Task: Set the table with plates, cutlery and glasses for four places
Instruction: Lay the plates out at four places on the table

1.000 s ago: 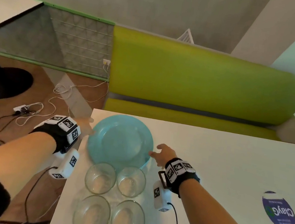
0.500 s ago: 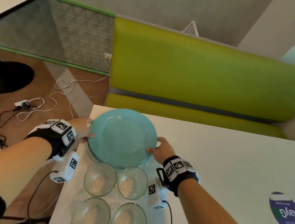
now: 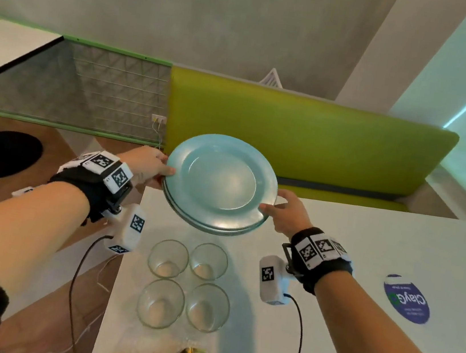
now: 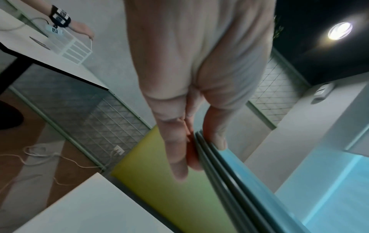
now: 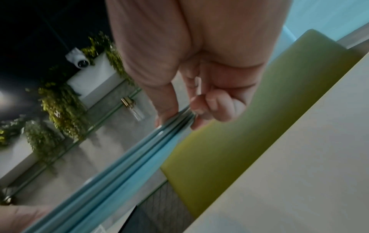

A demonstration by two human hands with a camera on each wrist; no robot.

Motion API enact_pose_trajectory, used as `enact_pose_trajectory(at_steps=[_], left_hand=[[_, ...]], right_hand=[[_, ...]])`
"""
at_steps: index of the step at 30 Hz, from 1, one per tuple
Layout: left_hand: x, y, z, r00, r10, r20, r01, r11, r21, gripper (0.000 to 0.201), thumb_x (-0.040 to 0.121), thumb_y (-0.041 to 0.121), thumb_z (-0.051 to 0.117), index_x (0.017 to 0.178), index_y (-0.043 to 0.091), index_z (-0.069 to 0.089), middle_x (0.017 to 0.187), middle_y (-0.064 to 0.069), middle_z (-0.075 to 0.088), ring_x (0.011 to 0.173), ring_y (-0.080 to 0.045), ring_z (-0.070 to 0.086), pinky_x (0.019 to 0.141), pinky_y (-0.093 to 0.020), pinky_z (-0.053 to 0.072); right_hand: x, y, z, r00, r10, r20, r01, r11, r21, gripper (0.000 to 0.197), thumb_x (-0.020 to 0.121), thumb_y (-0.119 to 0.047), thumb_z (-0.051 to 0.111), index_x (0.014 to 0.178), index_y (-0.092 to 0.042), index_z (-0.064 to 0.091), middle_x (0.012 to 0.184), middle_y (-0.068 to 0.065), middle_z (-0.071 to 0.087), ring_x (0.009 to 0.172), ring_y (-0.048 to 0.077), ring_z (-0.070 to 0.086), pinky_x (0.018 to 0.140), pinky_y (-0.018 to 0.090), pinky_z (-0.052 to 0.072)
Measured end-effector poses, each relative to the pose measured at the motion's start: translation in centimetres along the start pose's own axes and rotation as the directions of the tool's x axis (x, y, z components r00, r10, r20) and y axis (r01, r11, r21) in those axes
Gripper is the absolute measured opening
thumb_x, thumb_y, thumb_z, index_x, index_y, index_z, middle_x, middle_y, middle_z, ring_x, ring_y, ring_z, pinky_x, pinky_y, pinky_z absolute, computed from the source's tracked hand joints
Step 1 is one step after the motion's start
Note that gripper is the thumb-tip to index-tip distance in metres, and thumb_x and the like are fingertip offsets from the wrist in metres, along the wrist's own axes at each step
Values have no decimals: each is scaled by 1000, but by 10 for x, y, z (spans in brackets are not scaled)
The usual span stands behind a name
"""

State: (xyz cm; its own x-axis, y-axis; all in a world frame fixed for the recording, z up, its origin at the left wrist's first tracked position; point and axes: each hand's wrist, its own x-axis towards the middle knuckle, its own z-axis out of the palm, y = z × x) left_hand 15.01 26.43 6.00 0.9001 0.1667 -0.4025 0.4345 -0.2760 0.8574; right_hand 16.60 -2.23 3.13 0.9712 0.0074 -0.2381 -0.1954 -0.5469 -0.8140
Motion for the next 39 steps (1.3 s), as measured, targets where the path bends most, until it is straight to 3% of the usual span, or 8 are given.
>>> enact_pose_trajectory(at_steps=[5, 9, 14, 19, 23, 28, 34, 39], left_hand=[[-62, 15, 22, 994, 76, 84, -59, 981, -184, 10, 95, 8, 51, 91, 1, 58, 59, -1, 70, 46, -8, 66, 46, -21, 57], [-113, 20, 51, 978, 135, 160, -88, 959, -270, 29, 96, 11, 49, 120, -7, 52, 84, -8, 64, 71, -18, 61, 47, -23, 56], [-161, 6, 102, 964, 134, 230, -36, 922, -385, 39, 98, 22, 47, 126, -5, 51, 91, -9, 67, 69, -19, 62, 45, -23, 55], [-193, -18, 158, 963, 104, 249, 24, 887, -461, 48, 98, 36, 45, 121, -5, 55, 82, -7, 64, 67, -20, 61, 48, -25, 53], [-205, -29, 195, 969, 79, 234, 38, 889, -457, 50, 98, 38, 41, 119, -5, 56, 95, -14, 64, 75, -27, 62, 56, -30, 52], [-200, -33, 231, 985, 22, 169, 44, 927, -372, 54, 96, 41, 45, 118, -7, 56, 115, -22, 64, 105, -37, 63, 89, -46, 52], [-182, -30, 267, 996, 36, 81, -18, 976, -217, 57, 95, 40, 35, 114, -9, 57, 112, -23, 63, 107, -39, 61, 90, -39, 49], [-150, -35, 272, 998, 36, -55, -44, 989, -139, 60, 94, 42, 29, 121, -6, 52, 120, -25, 61, 108, -40, 59, 96, -47, 48]], right_hand=[[-81, -3, -39, 993, 18, -120, 7, 980, 199, 38, 87, -1, 62, 121, -6, 46, 64, 8, 50, 46, 17, 37, 40, 23, 30], [-141, 12, -60, 978, 53, -203, 0, 968, 249, 27, 85, 4, 61, 110, -4, 52, 54, 7, 49, 41, 16, 37, 35, 18, 30], [-203, 52, -85, 956, 157, -246, -68, 940, 333, 5, 88, 1, 58, 86, -4, 59, 59, 8, 46, 42, 15, 35, 39, 18, 28], [-243, 97, -106, 933, 268, -239, -137, 881, 454, 25, 90, 0, 55, 66, -7, 54, 56, 6, 42, 29, 7, 35, 38, 15, 26], [-261, 127, -116, 916, 330, -229, -182, 850, 494, 17, 89, 0, 57, 73, -6, 57, 59, 6, 44, 30, 6, 37, 37, 16, 30], [-270, 153, -131, 889, 400, -222, -218, 797, 562, 13, 89, -2, 56, 77, -6, 56, 65, 7, 50, 41, 11, 44, 39, 19, 36], [-266, 180, -163, 868, 454, -203, -230, 729, 645, 10, 93, 0, 47, 101, -1, 52, 76, 11, 56, 62, 22, 54, 38, 21, 48], [-258, 207, -184, 834, 505, -224, -169, 620, 766, 16, 95, 6, 39, 109, 0, 46, 79, 13, 55, 66, 26, 53, 33, 22, 50]])
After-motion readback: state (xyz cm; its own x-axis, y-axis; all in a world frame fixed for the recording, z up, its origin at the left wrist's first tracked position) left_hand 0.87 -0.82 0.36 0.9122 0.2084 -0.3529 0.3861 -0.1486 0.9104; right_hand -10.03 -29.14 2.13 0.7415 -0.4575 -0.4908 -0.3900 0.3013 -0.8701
